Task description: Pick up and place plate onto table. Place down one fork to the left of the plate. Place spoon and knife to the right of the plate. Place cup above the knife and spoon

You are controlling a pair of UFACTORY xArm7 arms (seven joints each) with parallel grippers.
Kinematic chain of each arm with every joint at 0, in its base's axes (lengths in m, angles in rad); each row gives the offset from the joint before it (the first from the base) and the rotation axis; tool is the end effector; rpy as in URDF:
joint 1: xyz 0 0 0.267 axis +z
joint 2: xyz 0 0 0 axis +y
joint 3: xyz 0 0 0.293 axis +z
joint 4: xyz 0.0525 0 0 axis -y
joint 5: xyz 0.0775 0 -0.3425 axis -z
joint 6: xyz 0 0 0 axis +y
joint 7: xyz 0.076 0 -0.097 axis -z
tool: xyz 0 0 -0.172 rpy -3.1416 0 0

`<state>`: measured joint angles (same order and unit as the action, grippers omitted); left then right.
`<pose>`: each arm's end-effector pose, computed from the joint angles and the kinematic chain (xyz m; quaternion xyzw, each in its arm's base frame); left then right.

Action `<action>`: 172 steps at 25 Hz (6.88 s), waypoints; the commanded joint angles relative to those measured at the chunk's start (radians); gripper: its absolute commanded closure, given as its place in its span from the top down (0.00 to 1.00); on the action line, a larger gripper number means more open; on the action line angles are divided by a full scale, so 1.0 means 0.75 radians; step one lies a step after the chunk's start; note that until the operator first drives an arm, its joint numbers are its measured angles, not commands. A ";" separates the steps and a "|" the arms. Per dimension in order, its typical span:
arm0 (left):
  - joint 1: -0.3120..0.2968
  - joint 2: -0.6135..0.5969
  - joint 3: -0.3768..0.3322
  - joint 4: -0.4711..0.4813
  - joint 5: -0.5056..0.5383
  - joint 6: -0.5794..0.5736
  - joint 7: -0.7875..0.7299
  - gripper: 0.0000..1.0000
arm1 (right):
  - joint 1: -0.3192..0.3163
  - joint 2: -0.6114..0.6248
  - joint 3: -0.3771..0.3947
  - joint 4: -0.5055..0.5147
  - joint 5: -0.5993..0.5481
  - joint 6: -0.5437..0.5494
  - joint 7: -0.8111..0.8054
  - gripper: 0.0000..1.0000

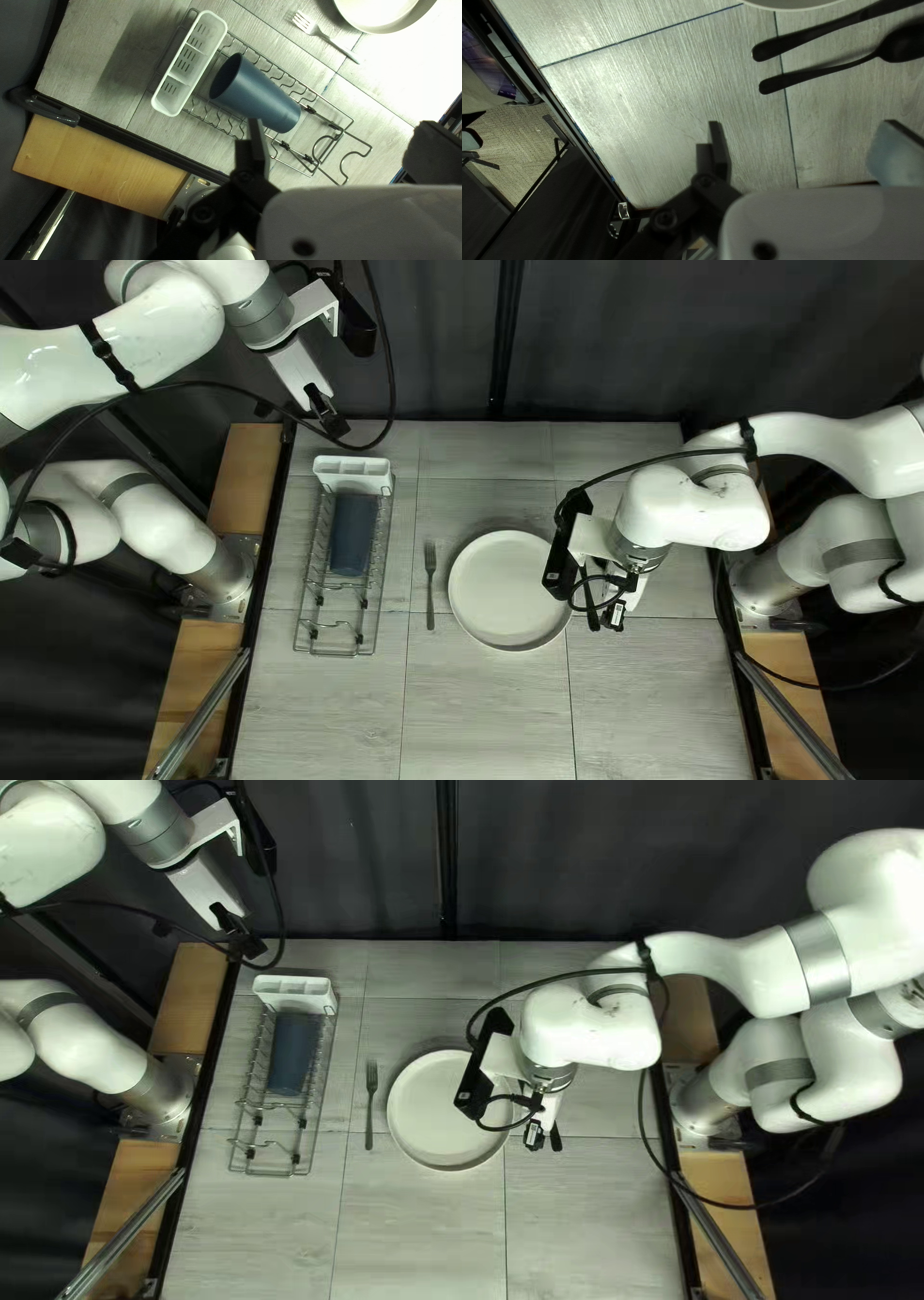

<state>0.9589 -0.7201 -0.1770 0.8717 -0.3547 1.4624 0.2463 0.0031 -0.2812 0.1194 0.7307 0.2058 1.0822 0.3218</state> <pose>0.2758 0.1504 0.3523 0.9484 0.2876 0.1124 0.0714 0.3526 0.0802 0.1751 -0.9849 0.1531 0.0500 0.0631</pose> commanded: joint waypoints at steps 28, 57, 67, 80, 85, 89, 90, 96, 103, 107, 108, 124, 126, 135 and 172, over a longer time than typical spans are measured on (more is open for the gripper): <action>-0.008 -0.309 -0.235 -0.243 -0.121 -0.172 -0.336 1.00 | -0.062 -0.305 -0.038 0.117 -0.227 0.446 -0.056 1.00; 0.084 -0.277 -0.590 -0.595 -0.266 -0.471 -0.753 1.00 | -0.062 -0.305 -0.038 0.117 -0.227 0.446 -0.056 1.00; 0.050 -0.238 -0.736 -0.763 -0.443 -0.660 -0.890 1.00 | -0.062 -0.305 -0.038 0.117 -0.227 0.446 -0.056 1.00; 0.001 -0.367 -0.753 -0.892 -0.520 -0.678 -1.022 1.00 | -0.062 -0.305 -0.038 0.117 -0.227 0.446 -0.056 1.00; -0.025 -0.343 -0.864 -0.929 -0.577 -0.740 -1.118 1.00 | -0.062 -0.305 -0.038 0.117 -0.227 0.446 -0.056 1.00; -0.012 -0.290 -0.935 -0.931 -0.610 -0.793 -1.157 1.00 | -0.062 -0.305 -0.038 0.117 -0.227 0.446 -0.056 1.00; -0.008 -0.281 -0.946 -0.931 -0.615 -0.801 -1.164 1.00 | -0.062 -0.305 -0.038 0.117 -0.227 0.446 -0.056 1.00; 0.013 -0.174 -1.022 -0.941 -0.676 -0.902 -1.162 1.00 | -0.062 -0.305 -0.038 0.117 -0.227 0.446 -0.056 1.00; 0.066 -0.026 -1.096 -0.930 -0.722 -1.022 -1.127 1.00 | -0.062 -0.305 -0.038 0.117 -0.227 0.446 -0.056 1.00; 0.118 0.084 -1.152 -0.913 -0.740 -1.109 -1.104 1.00 | -0.062 -0.305 -0.038 0.117 -0.227 0.446 -0.056 1.00; 0.125 0.097 -1.159 -0.911 -0.741 -1.119 -1.101 1.00 | -0.062 -0.305 -0.038 0.117 -0.227 0.446 -0.056 1.00; -0.050 -0.357 -0.852 -0.763 -0.594 -0.667 -1.177 0.00 | -0.062 -0.305 -0.038 0.117 -0.227 0.446 -0.056 1.00; -0.038 -0.315 -0.873 -0.726 -0.607 -0.702 -1.155 0.00 | -0.062 -0.305 -0.038 0.117 -0.227 0.446 -0.056 1.00; 0.118 0.042 -1.068 -0.523 -0.628 -0.962 -0.988 0.00 | -0.062 -0.305 -0.038 0.117 -0.227 0.446 -0.056 1.00; 1.610 0.340 -2.700 0.075 -0.769 -1.365 -0.667 0.00 | -0.062 -0.305 -0.038 0.117 -0.227 0.446 -0.056 1.00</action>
<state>2.1441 -0.4469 -2.1797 0.9119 -0.9153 0.4337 -0.2681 -0.0436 -0.5098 0.0908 0.8185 0.0353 1.4164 0.2799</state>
